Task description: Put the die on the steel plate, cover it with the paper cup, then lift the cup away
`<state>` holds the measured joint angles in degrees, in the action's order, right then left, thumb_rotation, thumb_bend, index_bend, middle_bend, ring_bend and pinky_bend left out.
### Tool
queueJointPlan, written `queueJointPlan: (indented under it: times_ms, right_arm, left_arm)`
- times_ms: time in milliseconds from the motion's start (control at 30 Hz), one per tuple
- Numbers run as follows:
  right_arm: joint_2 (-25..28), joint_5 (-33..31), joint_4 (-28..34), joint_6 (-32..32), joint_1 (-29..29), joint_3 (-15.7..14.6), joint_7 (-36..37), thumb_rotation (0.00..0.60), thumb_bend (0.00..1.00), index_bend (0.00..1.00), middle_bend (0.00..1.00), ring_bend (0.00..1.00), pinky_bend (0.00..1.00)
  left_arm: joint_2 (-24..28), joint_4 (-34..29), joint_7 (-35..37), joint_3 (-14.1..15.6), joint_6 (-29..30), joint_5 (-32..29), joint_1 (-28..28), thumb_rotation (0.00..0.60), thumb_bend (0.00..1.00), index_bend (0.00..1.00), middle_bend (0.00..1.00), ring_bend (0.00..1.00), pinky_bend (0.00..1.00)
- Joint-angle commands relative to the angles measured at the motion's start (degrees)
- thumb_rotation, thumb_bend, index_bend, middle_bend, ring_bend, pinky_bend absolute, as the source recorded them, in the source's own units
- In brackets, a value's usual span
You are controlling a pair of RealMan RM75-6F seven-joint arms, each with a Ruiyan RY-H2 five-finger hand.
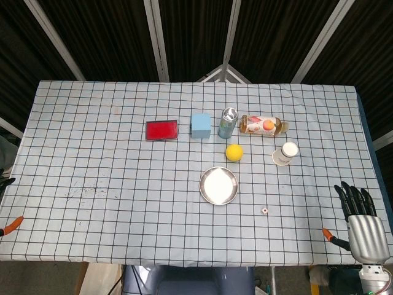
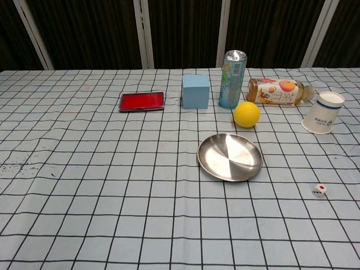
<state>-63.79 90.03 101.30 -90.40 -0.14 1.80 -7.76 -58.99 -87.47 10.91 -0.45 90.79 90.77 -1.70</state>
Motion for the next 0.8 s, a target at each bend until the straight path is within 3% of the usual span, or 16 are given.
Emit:
queueJointPlan:
  times_ms: [33, 467, 800]
  right_arm:
    - [0.07, 0.04, 0.03, -0.03, -0.07, 0.00, 0.13, 0.600, 0.05, 0.00, 0.05, 0.07, 0.00]
    - [0.04, -0.21, 0.21, 0.87, 0.17, -0.07, 0.20, 0.600, 0.05, 0.00, 0.05, 0.07, 0.00]
    - [-1.84, 0.27, -2.32, 6.45, 2.55, -1.45, 1.76, 0.600, 0.05, 0.04, 0.05, 0.07, 0.00]
  left_arm:
    - [-0.03, -0.05, -0.18, 0.02, -0.36, -0.07, -0.15, 0.600, 0.29, 0.14, 0.00, 0.00, 0.02]
    - [-0.44, -0.29, -1.70, 0.15, -1.13, 0.35, -0.65, 0.600, 0.29, 0.14, 0.00, 0.00, 0.02]
    - [-0.13, -0.86, -2.08, 0.66, -0.91, 0.98, -0.43, 0.600, 0.29, 0.14, 0.00, 0.00, 0.02]
